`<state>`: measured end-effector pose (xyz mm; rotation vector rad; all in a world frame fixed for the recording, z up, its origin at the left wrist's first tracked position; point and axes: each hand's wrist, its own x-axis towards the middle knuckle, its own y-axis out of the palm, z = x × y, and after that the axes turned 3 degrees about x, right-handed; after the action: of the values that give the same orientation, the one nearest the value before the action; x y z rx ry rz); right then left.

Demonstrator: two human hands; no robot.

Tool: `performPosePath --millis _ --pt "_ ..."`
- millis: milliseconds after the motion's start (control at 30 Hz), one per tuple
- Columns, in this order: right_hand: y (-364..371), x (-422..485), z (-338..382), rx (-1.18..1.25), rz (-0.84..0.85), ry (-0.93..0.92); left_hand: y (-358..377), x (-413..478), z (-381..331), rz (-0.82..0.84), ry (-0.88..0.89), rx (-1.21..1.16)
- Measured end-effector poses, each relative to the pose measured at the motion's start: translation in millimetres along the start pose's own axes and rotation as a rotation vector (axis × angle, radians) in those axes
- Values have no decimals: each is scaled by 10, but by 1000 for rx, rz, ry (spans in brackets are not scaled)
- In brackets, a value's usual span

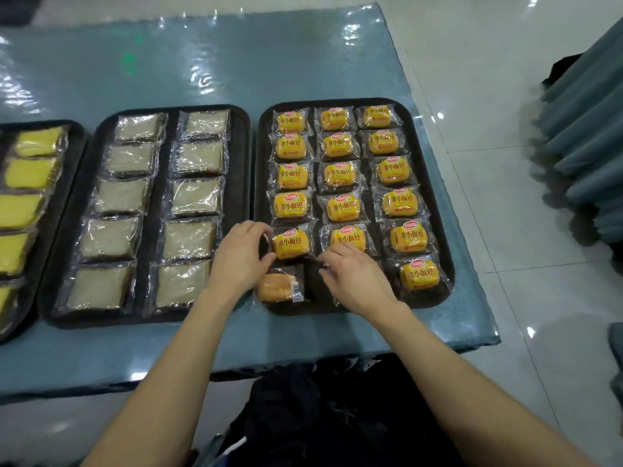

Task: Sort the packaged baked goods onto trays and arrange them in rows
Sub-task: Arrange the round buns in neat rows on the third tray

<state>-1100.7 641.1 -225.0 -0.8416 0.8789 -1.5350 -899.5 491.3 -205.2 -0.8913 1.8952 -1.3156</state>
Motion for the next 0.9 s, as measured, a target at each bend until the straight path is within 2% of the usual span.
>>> performPosePath --millis 233,333,433,900 --pt "2 942 166 -185 245 -49 -93 396 14 196 180 238" --pt "38 1051 132 -314 334 -81 -24 439 81 214 213 293" --pt "66 1063 119 -361 339 -115 49 434 132 178 230 277" --pt "155 891 102 -218 232 -64 210 348 120 -32 219 204"
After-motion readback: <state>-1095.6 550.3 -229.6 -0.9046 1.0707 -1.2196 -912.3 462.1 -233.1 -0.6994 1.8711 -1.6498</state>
